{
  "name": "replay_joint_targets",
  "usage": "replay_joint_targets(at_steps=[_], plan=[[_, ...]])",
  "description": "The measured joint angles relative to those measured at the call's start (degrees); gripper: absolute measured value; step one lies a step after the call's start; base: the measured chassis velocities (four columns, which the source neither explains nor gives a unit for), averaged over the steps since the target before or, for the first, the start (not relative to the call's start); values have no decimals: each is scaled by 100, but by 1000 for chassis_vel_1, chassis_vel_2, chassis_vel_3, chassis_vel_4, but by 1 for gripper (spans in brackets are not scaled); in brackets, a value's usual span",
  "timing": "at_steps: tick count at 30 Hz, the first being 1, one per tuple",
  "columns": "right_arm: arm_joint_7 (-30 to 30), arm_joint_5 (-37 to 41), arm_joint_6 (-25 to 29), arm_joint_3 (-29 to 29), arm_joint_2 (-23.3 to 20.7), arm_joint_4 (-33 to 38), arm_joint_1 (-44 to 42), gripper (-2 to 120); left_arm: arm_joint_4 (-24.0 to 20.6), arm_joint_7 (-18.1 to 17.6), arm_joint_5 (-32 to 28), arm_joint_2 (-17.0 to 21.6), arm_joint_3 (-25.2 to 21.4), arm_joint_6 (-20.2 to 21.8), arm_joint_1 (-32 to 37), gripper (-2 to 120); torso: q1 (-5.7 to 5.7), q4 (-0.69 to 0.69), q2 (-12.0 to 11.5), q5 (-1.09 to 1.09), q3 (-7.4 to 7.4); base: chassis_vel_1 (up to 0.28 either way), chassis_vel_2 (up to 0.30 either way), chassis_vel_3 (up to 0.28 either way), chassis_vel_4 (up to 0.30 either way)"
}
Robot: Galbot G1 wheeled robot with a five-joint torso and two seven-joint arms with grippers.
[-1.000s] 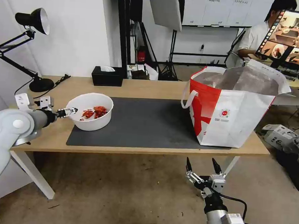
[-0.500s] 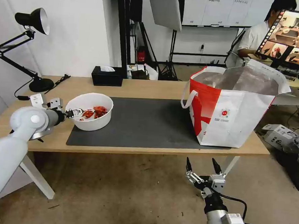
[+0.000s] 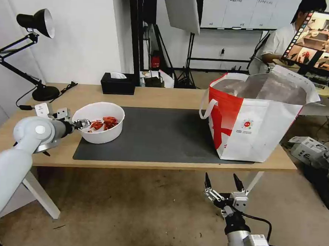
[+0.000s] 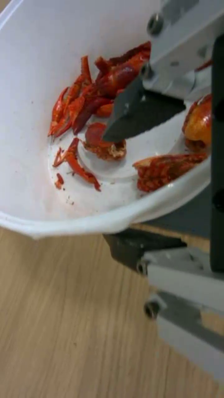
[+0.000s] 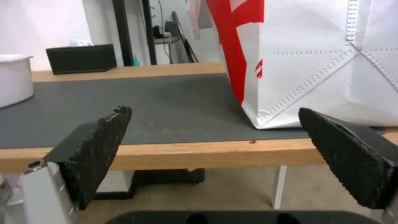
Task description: Pick up the trash from the table and place it into the takeout bag.
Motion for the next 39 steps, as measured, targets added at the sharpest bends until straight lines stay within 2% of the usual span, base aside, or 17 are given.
replay_joint_targets(at_steps=[2,4,5,8,9,14,18,23,29,33,39], plan=[[0,0,0,0,0,0,0,100,-3,0,-1,0,-1,0,3,47,0,0,0,0,0,0,0,0,0],[0,0,0,0,0,0,0,100,-19,0,-10,4,-12,0,16,34,0,0,0,0,0,0,0,0,0],[0,0,0,0,0,0,0,100,-19,0,-10,4,-12,0,16,34,0,0,0,0,0,0,0,0,0],[0,0,0,0,0,0,0,100,-41,2,-38,15,-22,0,18,19,0,0,0,0,0,0,0,0,0],[0,0,0,0,0,0,0,100,-41,2,-38,15,-22,0,18,19,0,0,0,0,0,0,0,0,0],[0,0,0,0,0,0,0,100,-96,9,-84,37,-60,-1,46,0,0,0,0,0,0,0,0,0,0],[0,0,0,0,0,0,0,100,-149,9,-97,41,-116,-1,102,0,0,0,1,0,0,0,0,0,0],[0,0,0,0,0,0,0,100,-431,25,-51,81,-281,-124,190,0,0,0,1,-1,0,0,0,0,0],[0,0,0,0,0,0,0,100,-938,284,504,263,-455,-589,214,0,0,0,1,0,0,0,0,0,0],[0,0,0,0,0,0,0,100,-1215,350,612,363,-581,-669,281,0,-1,0,1,0,0,0,0,0,0],[0,0,0,0,0,0,0,100,-1339,358,710,419,-626,-751,291,0,-1,0,1,0,0,0,0,0,0]])
